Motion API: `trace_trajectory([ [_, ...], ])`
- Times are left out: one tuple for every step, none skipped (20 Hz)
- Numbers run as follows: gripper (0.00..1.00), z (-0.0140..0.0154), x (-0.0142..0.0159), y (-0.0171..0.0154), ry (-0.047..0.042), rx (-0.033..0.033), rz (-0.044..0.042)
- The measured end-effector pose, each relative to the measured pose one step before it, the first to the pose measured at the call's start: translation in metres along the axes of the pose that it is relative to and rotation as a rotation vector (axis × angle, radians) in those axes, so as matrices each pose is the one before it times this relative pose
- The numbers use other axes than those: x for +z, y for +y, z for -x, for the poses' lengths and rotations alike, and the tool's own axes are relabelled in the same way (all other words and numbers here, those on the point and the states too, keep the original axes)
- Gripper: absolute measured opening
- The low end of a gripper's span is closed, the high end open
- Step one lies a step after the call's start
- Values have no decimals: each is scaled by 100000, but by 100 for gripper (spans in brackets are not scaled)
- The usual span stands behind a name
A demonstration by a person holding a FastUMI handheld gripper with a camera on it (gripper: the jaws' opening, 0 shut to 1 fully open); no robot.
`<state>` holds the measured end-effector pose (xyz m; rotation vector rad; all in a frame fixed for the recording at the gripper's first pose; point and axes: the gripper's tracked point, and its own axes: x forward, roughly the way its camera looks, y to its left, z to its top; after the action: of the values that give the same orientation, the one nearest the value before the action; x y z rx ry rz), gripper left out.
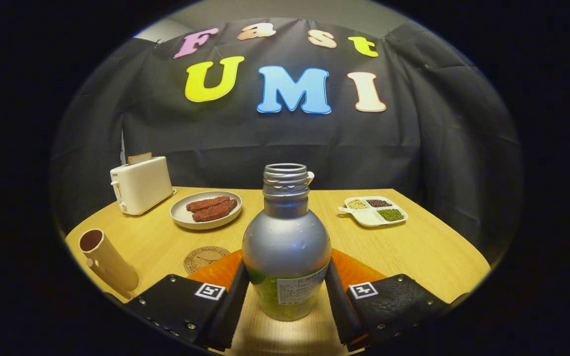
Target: Take the bottle from table, then pour the juice into the cup, finally place the bottle on the coaster
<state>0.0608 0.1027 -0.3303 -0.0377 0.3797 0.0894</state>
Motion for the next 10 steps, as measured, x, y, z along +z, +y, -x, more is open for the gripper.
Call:
trace_trajectory([
  [76,183,126,-66,2348,-1355,2138],
  [76,294,344,-254,1724,-1738,2892],
  [76,505,430,-46,745,-648,3004],
  [76,468,685,0,63,-369,2951],
  [76,407,758,189,-112,62,3250],
  [76,416,868,321,-141,475,3823],
  [76,420,896,347,-1119,304,3701],
  [76,444,951,190,-945,193,4079],
  [76,506,787,280,-1347,194,4042],
  [76,427,956,392,-1360,953,3678],
])
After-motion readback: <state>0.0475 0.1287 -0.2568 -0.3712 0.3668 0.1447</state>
